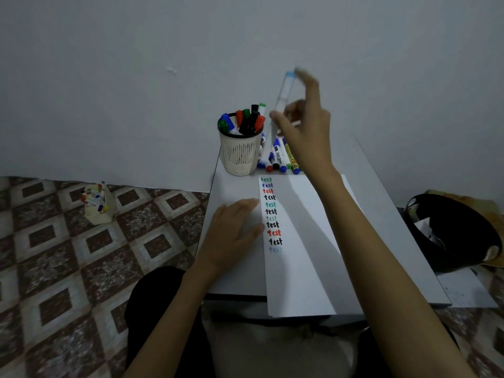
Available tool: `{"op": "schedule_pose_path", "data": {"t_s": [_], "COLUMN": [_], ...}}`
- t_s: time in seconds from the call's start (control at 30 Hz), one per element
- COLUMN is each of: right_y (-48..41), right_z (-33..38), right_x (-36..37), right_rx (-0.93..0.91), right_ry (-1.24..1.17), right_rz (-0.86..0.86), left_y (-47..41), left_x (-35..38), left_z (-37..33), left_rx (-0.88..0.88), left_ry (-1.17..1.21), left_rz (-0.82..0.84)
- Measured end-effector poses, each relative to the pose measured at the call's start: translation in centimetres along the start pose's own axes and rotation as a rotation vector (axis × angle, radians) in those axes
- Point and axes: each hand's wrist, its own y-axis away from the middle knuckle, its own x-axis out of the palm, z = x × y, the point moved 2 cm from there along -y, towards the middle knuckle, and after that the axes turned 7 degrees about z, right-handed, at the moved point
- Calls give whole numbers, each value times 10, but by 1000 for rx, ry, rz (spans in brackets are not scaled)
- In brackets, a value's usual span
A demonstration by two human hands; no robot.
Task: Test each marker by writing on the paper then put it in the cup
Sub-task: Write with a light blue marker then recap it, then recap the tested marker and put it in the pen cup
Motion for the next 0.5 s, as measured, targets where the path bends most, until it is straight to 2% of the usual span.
{"op": "schedule_pose_path", "data": {"t_s": [0.13,0.2,0.3,0.37,0.43,0.5], "right_y": [-35,-43,-45,-43,-37,-33], "right_z": [8,11,6,-4,-15,-25], "right_x": [13,23,43,57,69,77], "right_rx": [-86,-124,-118,-83,-125,-195], "right_ry": [-70,-47,16,178,379,448], "right_rz": [-209,-237,-114,22,104,134], "left_y": [0,0,-1,-1,-1,-1], "left_x": [5,6,7,7,7,7], "left_z": [2,3,4,4,4,3], "left_rx": [-8,-15,-23,-23,-25,-24], "left_ry": [-168,-201,-203,-198,-197,-203], "left_rz": [128,153,148,142,140,140]}}
